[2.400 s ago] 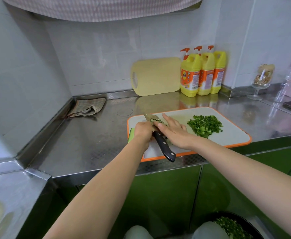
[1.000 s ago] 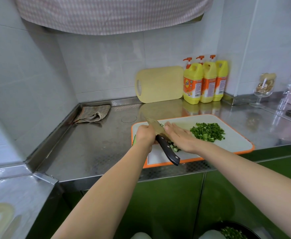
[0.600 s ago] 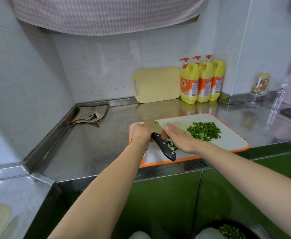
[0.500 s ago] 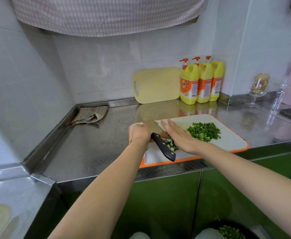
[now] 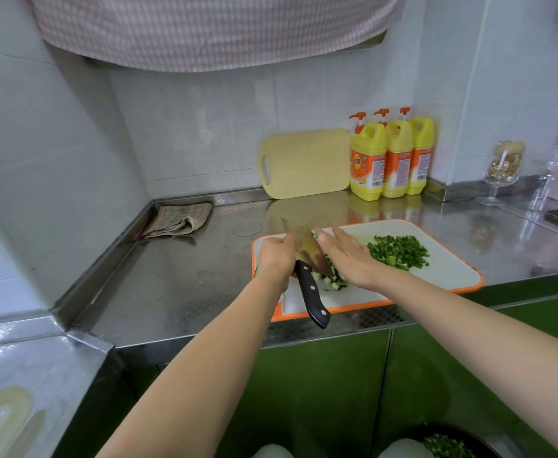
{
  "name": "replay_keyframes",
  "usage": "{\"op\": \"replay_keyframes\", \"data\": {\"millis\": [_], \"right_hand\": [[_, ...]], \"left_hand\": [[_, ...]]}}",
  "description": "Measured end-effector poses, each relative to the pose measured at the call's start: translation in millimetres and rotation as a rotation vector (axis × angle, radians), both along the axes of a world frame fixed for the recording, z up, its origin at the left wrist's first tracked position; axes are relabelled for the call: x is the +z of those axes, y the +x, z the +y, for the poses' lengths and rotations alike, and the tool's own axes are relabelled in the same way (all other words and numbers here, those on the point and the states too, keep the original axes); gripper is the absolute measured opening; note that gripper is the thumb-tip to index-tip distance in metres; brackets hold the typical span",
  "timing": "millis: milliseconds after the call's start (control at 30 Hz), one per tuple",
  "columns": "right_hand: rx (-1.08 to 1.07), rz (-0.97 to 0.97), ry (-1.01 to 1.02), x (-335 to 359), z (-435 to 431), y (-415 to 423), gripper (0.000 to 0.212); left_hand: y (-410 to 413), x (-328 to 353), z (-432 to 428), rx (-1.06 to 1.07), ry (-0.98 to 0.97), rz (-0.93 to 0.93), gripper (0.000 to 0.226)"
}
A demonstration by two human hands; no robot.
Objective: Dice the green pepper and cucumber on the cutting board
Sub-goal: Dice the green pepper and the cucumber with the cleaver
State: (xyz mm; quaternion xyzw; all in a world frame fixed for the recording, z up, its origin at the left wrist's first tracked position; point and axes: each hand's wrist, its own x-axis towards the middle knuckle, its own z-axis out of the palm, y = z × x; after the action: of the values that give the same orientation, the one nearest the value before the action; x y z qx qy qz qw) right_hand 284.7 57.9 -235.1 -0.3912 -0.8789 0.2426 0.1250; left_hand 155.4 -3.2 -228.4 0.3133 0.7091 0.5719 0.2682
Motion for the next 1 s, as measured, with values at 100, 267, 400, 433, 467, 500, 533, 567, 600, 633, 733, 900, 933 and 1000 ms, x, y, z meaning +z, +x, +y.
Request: {"op": "replay_keyframes", "data": {"millis": [100,267,400,433,467,500,533,567,600,633,733,900,933,1000], "right_hand": [[0.021,-0.013,-0.005,2,-1,-12,0.053],[-0.120,0.011,-0.045,9,-5,-18,0.059],[-0.134,-0.071,0.003,8,1,-19,0.059],[-0.164,-0.061,0.034,7,6,-19,0.059],[-0.187,-0.023,0.070,7,9,-18,0.057],[-0.184,0.035,0.090,9,9,-15,0.055],[-0.153,0.090,0.073,12,9,-12,0.054],[-0.093,0.133,0.003,17,5,-7,0.056],[-0.024,0.131,-0.102,25,0,-2,0.060],[0.038,0.086,-0.212,33,-6,2,0.065],[0.095,-0.029,-0.355,45,-19,10,0.075],[-0.043,0.188,-0.370,38,-30,12,0.010],[-0.095,0.277,-0.401,37,-31,13,0.010],[-0.166,0.389,-0.516,35,-32,18,0.012]], "left_hand": [[-2,0,1,-0.021,-0.009,0.014,0.039],[-5,1,3,0.023,0.007,0.001,0.030],[-8,-2,3,0.016,-0.010,-0.003,0.038],[-8,-2,3,0.025,-0.007,-0.007,0.040],[-9,-3,4,0.045,-0.003,-0.008,0.041],[-11,-2,4,0.075,-0.007,-0.011,0.041],[-12,-1,5,0.096,-0.017,-0.013,0.040],[-13,1,5,0.108,-0.034,-0.021,0.037],[-13,3,5,0.117,-0.042,-0.032,0.032],[-14,4,5,0.124,-0.045,-0.043,0.027],[-9,6,8,0.102,-0.051,-0.054,0.024],[16,18,3,-0.032,0.024,-0.115,0.023],[16,19,1,-0.045,0.035,-0.094,0.025],[7,17,-4,-0.009,0.000,0.083,0.026]]}}
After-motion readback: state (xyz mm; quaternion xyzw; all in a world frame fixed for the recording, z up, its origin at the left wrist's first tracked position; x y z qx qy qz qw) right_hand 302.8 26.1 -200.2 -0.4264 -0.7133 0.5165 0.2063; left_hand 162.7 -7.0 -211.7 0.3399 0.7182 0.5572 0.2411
